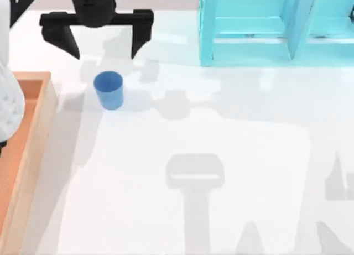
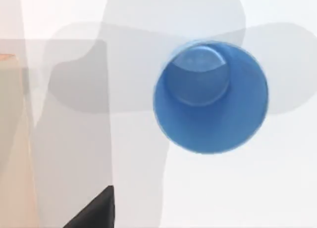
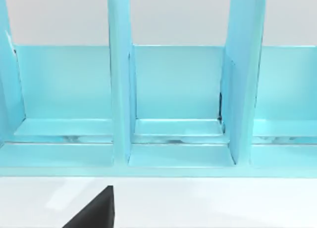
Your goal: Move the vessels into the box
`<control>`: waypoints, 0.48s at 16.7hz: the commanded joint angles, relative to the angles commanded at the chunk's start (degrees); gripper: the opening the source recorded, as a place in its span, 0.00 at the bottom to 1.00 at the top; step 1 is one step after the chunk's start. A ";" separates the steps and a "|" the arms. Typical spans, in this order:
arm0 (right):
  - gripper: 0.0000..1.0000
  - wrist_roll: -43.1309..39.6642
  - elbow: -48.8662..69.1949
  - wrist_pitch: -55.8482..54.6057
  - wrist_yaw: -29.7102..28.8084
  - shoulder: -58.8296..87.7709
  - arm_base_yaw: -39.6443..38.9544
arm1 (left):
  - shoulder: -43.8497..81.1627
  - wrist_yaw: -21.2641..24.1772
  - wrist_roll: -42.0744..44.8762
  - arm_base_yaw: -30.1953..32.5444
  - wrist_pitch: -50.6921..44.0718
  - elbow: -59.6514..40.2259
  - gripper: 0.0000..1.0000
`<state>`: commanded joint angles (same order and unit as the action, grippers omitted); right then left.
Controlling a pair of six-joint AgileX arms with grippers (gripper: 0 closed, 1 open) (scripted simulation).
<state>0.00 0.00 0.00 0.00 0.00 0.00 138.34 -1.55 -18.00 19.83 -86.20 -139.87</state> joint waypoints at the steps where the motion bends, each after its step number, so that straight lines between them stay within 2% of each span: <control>1: 1.00 0.00 0.00 0.00 0.00 0.00 0.00 | 1.40 -0.04 -0.92 1.01 0.07 -1.38 1.00; 8: 1.00 0.00 0.00 0.00 0.00 0.00 0.00 | 2.68 -0.03 -1.73 1.77 0.28 -2.34 1.00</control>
<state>0.00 0.00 0.00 0.00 0.00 0.00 141.02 -1.58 -19.73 21.60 -85.93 -142.21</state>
